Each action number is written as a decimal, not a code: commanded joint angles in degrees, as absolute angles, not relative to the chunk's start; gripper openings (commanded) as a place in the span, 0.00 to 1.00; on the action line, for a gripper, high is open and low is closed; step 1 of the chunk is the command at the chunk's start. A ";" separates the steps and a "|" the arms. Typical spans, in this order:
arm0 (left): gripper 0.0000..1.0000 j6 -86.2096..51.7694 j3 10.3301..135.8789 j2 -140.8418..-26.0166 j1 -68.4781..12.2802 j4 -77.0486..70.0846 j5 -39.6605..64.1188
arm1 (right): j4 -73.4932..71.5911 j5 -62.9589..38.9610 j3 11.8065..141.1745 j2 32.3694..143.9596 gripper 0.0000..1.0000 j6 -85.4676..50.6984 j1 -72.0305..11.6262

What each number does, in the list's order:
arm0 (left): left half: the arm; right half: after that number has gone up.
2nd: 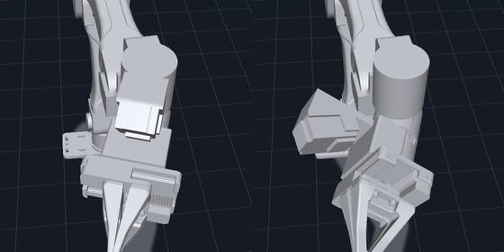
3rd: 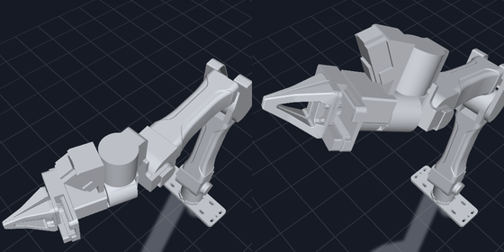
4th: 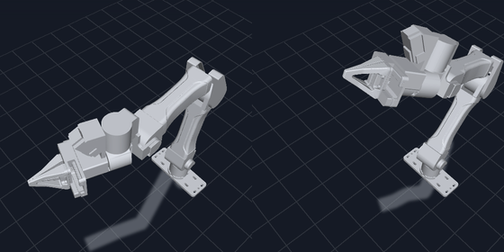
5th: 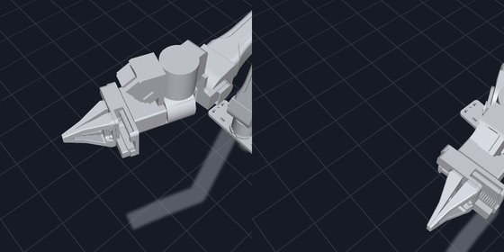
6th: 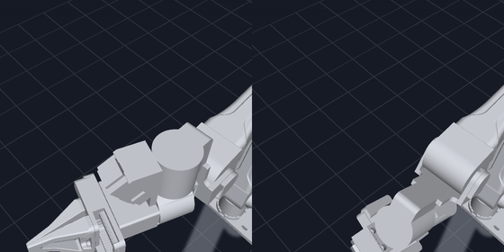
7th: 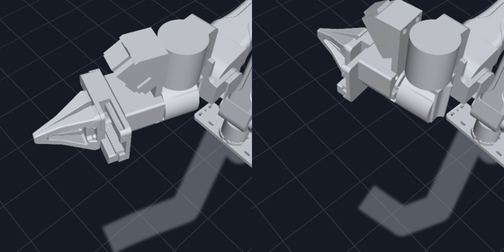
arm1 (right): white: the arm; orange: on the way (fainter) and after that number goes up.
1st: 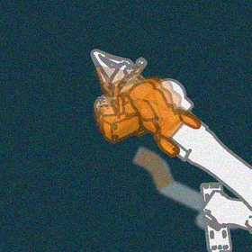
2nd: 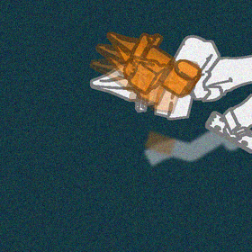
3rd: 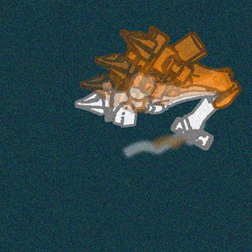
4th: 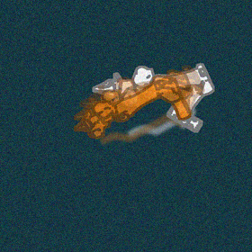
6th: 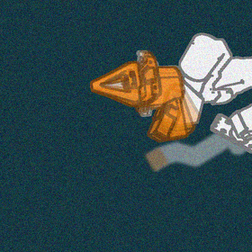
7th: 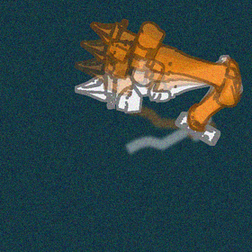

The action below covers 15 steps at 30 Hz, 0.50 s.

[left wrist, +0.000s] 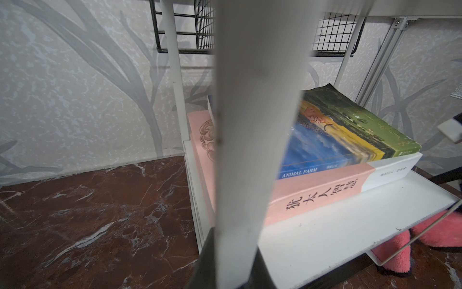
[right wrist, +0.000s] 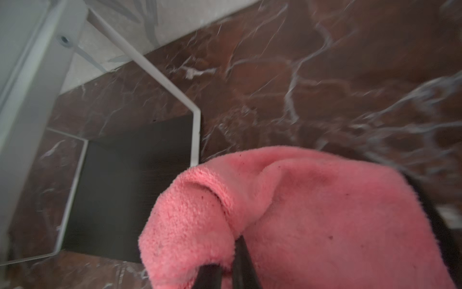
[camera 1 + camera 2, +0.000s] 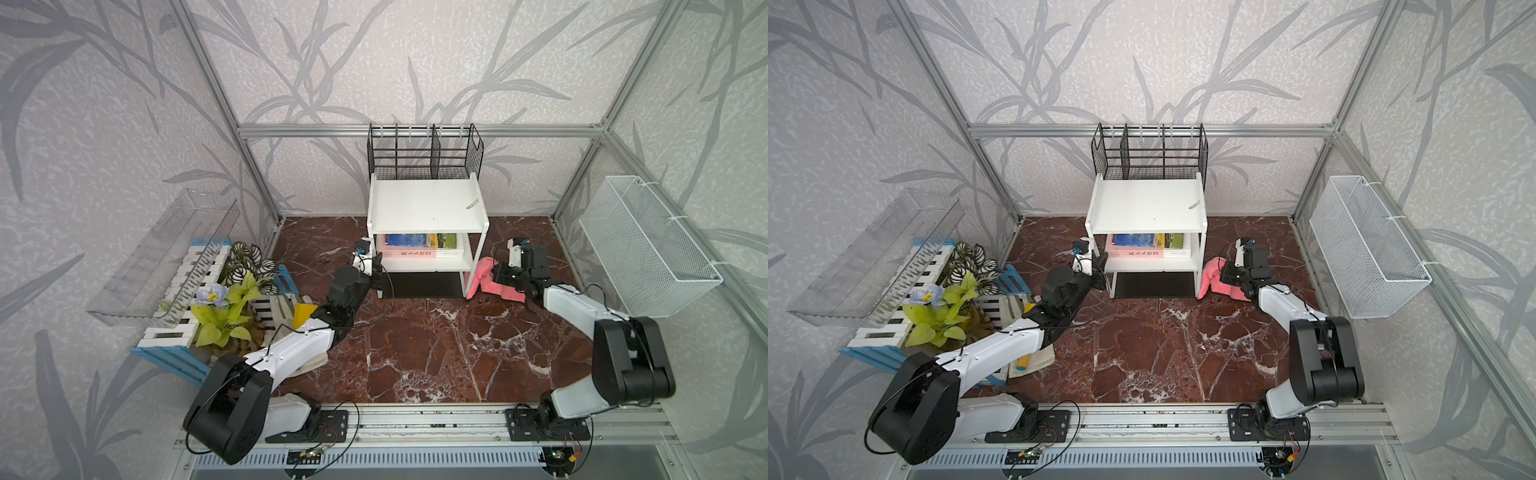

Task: Wipe the bookshelf clean with a cloth
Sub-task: Wipe the dust from the shelf.

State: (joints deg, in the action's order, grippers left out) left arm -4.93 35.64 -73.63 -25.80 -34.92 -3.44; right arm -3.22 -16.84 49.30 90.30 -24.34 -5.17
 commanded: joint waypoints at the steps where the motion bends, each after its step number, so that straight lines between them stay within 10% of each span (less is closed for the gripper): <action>1: 0.00 -16.33 36.99 -77.14 -22.14 -33.56 -8.51 | -5.74 -33.25 50.64 91.65 0.00 -36.40 -5.40; 15: 0.00 -18.97 38.09 -77.89 -22.26 -32.97 -9.18 | -11.88 -45.43 46.94 94.67 0.00 -47.10 -3.88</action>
